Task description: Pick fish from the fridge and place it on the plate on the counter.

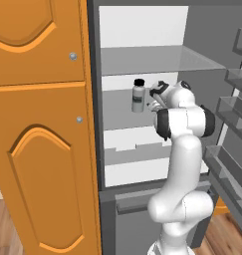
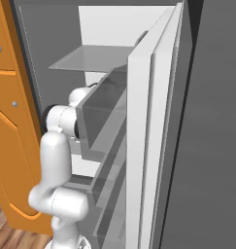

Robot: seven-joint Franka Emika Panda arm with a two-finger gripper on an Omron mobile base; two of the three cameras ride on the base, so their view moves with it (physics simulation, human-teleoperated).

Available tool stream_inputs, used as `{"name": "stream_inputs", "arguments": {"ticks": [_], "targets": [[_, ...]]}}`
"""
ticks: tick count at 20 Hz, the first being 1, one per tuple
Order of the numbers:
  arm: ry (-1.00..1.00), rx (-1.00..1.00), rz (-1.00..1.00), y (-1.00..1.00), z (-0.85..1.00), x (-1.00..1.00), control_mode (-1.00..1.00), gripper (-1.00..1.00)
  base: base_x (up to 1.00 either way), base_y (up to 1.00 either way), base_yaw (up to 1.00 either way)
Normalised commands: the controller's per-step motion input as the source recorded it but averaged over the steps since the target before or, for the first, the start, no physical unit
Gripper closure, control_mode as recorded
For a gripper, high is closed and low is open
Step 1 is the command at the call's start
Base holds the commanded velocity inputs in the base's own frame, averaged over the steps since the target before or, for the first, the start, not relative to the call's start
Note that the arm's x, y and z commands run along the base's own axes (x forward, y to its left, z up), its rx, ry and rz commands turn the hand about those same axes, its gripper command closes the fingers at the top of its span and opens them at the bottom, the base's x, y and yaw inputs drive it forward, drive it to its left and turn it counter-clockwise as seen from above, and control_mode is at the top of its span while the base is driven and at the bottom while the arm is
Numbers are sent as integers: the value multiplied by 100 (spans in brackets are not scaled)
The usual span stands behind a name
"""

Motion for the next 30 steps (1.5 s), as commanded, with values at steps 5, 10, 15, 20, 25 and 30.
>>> {"name": "stream_inputs", "arguments": {"ticks": [5, 10, 15, 20, 25, 30], "targets": [[0, 0, 0, 0, -18, 10, -100, -100, 0, 0, 0], [0, 0, 0, 4, -32, 0, -100, 100, 0, 0, 0], [2, 0, 0, 13, -34, 0, -100, 100, 0, 0, 0], [1, 0, 0, 30, -36, -6, -100, 100, 0, 0, 0], [-1, 0, 0, 47, -21, -53, -100, 100, 0, 0, 0], [-5, 0, -3, 56, -9, -67, -100, 100, 0, 0, 0]]}}
